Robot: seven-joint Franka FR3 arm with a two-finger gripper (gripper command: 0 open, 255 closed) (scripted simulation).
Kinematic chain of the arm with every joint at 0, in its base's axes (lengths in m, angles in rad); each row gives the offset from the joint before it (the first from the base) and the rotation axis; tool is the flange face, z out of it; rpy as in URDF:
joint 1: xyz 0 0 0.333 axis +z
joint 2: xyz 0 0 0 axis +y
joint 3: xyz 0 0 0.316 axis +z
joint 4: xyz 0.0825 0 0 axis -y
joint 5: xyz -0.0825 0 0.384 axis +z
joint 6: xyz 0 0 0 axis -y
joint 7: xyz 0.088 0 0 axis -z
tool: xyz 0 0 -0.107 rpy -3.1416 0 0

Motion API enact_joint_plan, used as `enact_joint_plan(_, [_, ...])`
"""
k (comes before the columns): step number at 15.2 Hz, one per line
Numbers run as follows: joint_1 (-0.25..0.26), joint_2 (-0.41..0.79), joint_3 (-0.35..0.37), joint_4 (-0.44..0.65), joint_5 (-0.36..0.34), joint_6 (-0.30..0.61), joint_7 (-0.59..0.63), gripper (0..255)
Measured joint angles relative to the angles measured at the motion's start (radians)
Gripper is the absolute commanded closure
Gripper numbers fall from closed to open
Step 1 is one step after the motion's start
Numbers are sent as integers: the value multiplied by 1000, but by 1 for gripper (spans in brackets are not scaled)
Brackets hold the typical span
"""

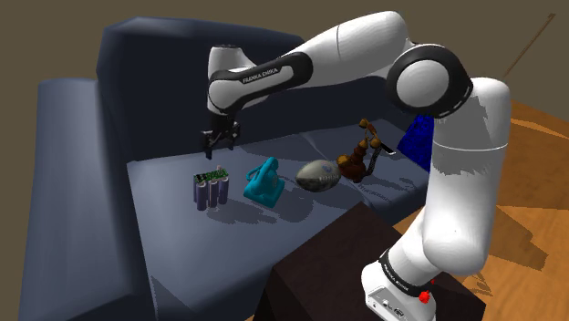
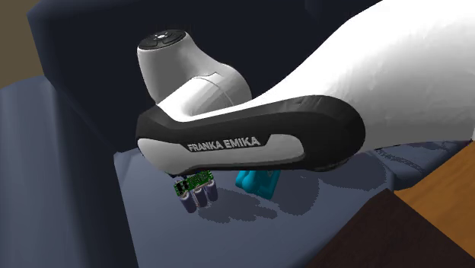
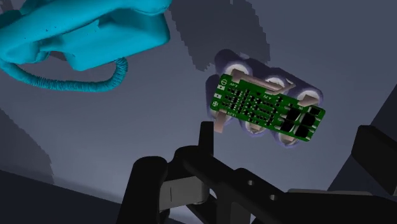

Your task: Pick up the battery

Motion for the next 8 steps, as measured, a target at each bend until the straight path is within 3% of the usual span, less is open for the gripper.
enact_joint_plan(4, [36, 150, -1, 134, -31, -7, 5, 0])
enact_joint_plan(8, [84, 346, -5, 371, -59, -70, 8, 0])
